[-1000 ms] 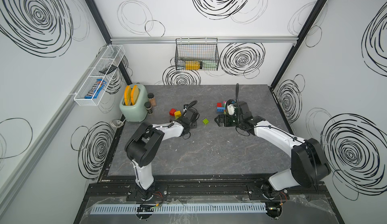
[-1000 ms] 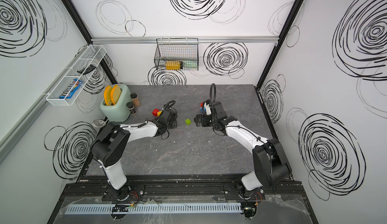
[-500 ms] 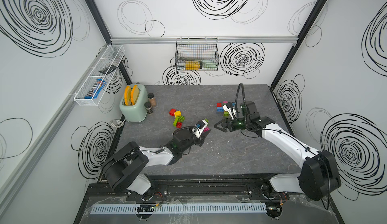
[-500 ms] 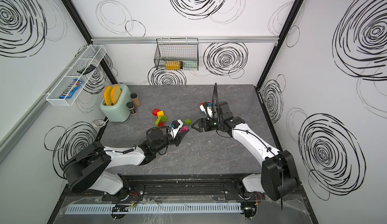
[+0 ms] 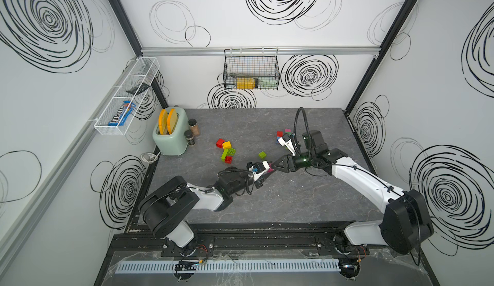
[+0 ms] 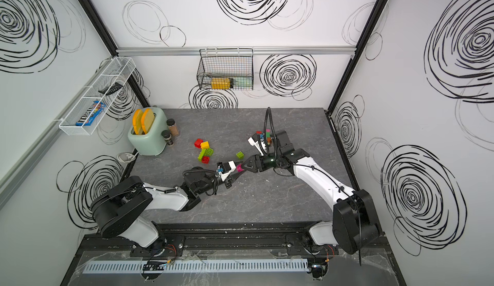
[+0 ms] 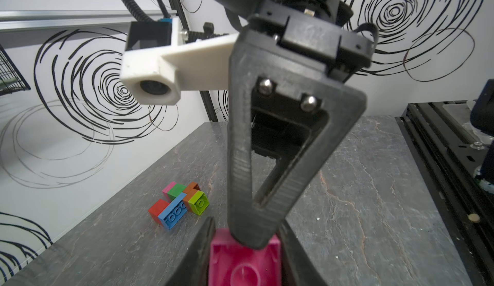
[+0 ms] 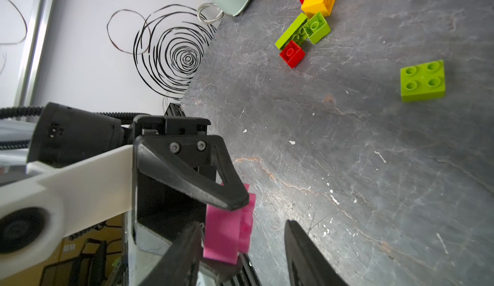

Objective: Assemble the number 4 with lego
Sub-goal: Pick up the lego brick from the center of the board.

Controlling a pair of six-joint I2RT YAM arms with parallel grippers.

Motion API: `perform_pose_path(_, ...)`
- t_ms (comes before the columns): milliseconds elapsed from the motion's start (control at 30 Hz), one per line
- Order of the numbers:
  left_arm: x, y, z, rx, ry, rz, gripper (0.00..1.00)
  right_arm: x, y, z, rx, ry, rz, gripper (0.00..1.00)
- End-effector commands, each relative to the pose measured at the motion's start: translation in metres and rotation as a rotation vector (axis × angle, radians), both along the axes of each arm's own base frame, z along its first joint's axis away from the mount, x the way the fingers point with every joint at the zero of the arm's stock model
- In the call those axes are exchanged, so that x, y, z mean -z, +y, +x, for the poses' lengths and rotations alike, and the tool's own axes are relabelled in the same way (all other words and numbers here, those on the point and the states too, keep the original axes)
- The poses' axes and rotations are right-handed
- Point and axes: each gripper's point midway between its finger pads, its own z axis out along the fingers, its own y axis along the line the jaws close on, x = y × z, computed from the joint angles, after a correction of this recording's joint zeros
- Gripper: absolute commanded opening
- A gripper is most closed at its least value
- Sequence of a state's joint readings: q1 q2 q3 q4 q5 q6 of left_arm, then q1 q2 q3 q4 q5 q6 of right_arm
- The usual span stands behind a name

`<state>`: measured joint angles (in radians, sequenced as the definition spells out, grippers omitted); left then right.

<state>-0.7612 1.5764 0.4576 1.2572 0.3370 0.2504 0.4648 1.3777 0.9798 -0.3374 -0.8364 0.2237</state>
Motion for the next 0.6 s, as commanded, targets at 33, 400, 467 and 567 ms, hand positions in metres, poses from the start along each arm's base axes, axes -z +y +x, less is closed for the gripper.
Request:
perform_pose_path(33,-0.021,-0.008,-0.006,0.048,-0.091,-0.036,0.05,-0.007,0.010,-0.003,-0.063,-0.008,0.022,0.47)
perform_pose_path(400,-0.021,-0.008,-0.003,0.043,-0.065,-0.051,0.05,-0.005,0.018,-0.009,-0.109,0.002,0.044,0.22)
perform_pose_path(467,-0.022,-0.006,-0.001,0.031,-0.057,-0.061,0.06,-0.005,0.016,-0.005,-0.090,-0.021,0.031,0.17)
perform_pose_path(567,-0.028,0.003,0.005,-0.019,-0.039,-0.110,0.30,-0.004,0.011,0.005,-0.034,-0.072,-0.002,0.10)
